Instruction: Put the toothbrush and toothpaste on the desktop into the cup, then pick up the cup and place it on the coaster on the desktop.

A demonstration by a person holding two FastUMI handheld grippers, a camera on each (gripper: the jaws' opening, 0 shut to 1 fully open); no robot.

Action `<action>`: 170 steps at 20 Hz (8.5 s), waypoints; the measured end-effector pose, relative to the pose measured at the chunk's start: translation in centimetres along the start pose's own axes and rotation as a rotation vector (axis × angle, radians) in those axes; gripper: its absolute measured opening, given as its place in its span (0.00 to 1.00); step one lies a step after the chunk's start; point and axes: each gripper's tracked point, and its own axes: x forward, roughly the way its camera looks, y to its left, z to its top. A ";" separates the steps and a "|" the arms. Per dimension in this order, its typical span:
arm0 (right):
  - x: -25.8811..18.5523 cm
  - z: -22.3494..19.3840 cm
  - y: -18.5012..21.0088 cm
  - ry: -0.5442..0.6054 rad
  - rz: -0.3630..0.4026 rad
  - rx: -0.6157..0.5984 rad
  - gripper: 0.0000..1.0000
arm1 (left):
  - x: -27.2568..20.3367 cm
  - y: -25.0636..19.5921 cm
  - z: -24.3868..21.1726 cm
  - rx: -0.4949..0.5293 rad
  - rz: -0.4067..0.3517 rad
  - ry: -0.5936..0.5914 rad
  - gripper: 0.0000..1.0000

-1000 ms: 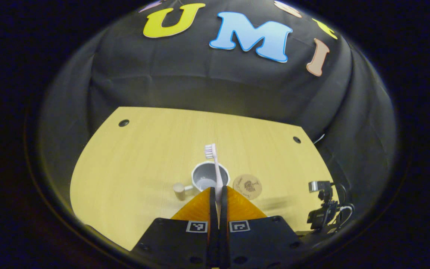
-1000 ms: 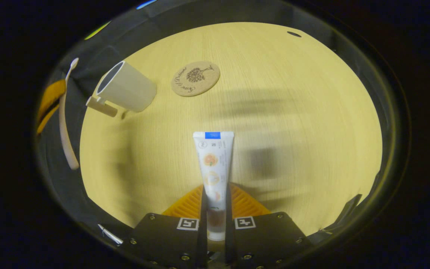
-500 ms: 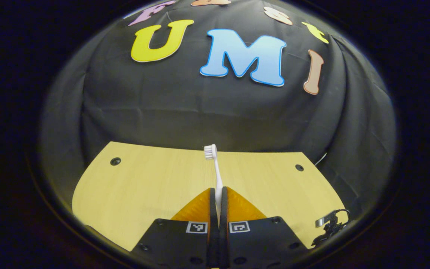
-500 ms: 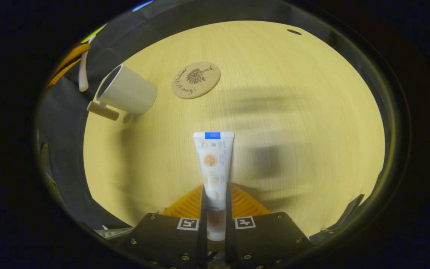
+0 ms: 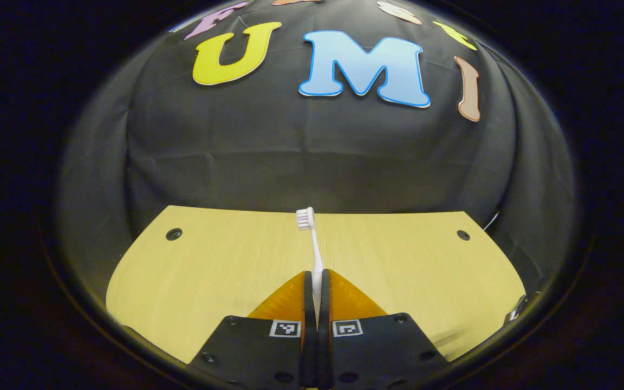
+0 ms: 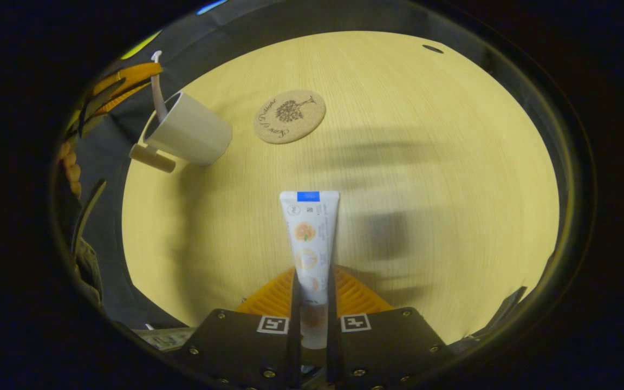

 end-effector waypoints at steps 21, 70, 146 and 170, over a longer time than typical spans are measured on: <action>-1.4 2.4 0.4 -0.095 -0.020 0.004 0.19 | -7.6 1.9 -1.6 -0.036 0.049 -0.044 0.25; -7.2 21.1 18.8 -0.754 0.195 -0.226 0.63 | -12.6 11.2 -8.1 0.052 -0.008 0.103 0.43; -14.3 10.3 -12.9 -0.728 -0.065 0.401 0.63 | -1.3 -0.4 -11.1 0.674 -0.551 0.514 0.32; -19.1 13.0 -4.4 -0.822 0.004 0.149 0.63 | -11.1 3.4 -1.4 0.459 -0.301 0.123 0.43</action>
